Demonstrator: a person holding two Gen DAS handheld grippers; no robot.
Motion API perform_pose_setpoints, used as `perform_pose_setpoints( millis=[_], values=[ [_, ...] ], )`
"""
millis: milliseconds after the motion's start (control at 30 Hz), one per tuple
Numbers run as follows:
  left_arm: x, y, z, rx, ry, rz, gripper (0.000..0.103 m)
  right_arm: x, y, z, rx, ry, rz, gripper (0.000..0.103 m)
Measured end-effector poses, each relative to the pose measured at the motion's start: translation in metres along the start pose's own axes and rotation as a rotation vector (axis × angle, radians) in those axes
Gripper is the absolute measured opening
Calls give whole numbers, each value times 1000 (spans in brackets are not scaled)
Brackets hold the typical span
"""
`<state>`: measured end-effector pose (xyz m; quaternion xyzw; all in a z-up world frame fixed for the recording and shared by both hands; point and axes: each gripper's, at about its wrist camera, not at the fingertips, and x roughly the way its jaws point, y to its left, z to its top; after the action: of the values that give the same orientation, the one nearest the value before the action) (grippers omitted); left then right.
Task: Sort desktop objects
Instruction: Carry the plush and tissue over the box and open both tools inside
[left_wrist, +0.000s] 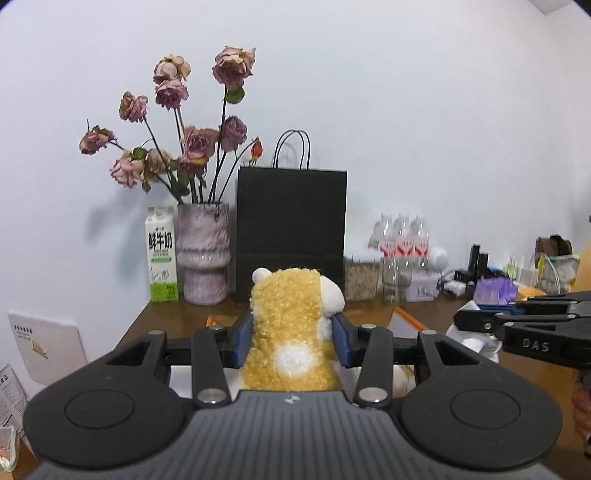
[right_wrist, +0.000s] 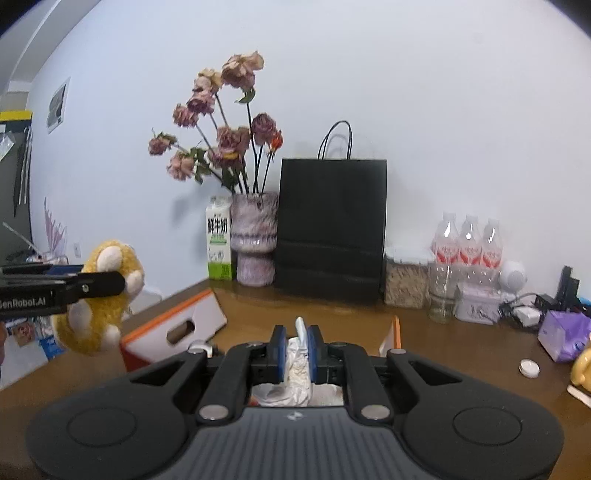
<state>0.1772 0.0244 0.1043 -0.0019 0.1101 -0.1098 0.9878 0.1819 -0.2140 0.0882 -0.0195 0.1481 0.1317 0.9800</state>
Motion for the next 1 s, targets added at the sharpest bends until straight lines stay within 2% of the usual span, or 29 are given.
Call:
perform_pose_setpoints(
  millis=[167, 300, 467, 600, 833, 1000],
  values=[
    [28, -1, 12, -25, -22, 5, 44, 29, 0, 20, 17, -15, -7, 11],
    [64, 4, 15, -69, -8, 22, 44, 58, -6, 31, 40, -14, -16, 11],
    [123, 10, 9, -116, 53, 58, 44, 108, -20, 36, 52, -2, -65, 11],
    [163, 8, -5, -75, 143, 110, 44, 154, -35, 31, 88, 55, -87, 11],
    [184, 10, -24, -42, 223, 137, 44, 196, -56, 6, 117, 180, -140, 11],
    [188, 5, -29, -22, 249, 132, 45, 196, -55, 4, 103, 179, -135, 11]
  ],
)
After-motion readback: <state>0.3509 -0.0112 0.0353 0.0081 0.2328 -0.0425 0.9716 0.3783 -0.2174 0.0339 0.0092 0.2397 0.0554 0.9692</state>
